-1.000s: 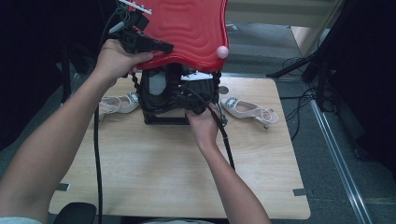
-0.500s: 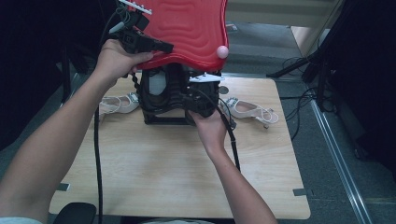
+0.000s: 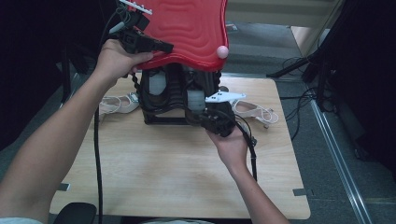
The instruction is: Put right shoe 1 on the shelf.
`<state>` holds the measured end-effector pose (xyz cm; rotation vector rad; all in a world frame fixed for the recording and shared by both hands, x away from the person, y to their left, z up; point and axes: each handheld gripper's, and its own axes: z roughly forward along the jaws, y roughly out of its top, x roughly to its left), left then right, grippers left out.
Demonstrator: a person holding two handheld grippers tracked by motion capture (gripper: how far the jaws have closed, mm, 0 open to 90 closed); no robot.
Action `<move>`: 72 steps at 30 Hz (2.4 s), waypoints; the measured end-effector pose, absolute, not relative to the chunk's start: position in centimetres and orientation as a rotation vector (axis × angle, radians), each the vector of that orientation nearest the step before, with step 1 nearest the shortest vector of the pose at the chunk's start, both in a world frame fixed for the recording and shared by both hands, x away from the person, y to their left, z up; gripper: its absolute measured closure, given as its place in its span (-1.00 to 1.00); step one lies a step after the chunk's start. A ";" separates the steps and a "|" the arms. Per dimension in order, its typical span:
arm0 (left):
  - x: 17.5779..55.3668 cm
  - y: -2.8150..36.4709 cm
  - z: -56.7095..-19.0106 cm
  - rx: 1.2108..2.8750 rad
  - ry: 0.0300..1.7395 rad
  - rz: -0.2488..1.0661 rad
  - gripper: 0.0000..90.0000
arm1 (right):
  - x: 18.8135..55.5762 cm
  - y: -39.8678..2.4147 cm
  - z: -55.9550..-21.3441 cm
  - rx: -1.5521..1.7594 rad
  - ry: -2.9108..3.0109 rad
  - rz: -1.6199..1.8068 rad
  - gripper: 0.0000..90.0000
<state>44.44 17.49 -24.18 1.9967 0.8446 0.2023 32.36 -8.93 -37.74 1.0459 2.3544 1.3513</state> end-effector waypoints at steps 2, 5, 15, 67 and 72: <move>44.4 17.5 -24.2 1.997 0.846 0.204 1.00 | 32.2 -9.3 -38.5 1.024 2.376 1.326 0.98; 44.4 17.5 -24.2 1.998 0.842 0.202 1.00 | 32.5 -9.7 -40.0 1.012 2.402 1.311 1.00; 44.5 17.5 -24.2 1.993 0.853 0.187 1.00 | 34.2 -9.5 -42.6 1.013 2.463 1.292 1.00; 43.0 18.2 -23.0 1.959 0.856 0.198 0.60 | 36.7 -11.1 -41.9 1.142 2.359 1.451 0.71; 41.2 18.6 -22.7 1.973 0.823 0.179 0.31 | 35.2 -11.9 -42.5 1.079 2.397 1.459 0.59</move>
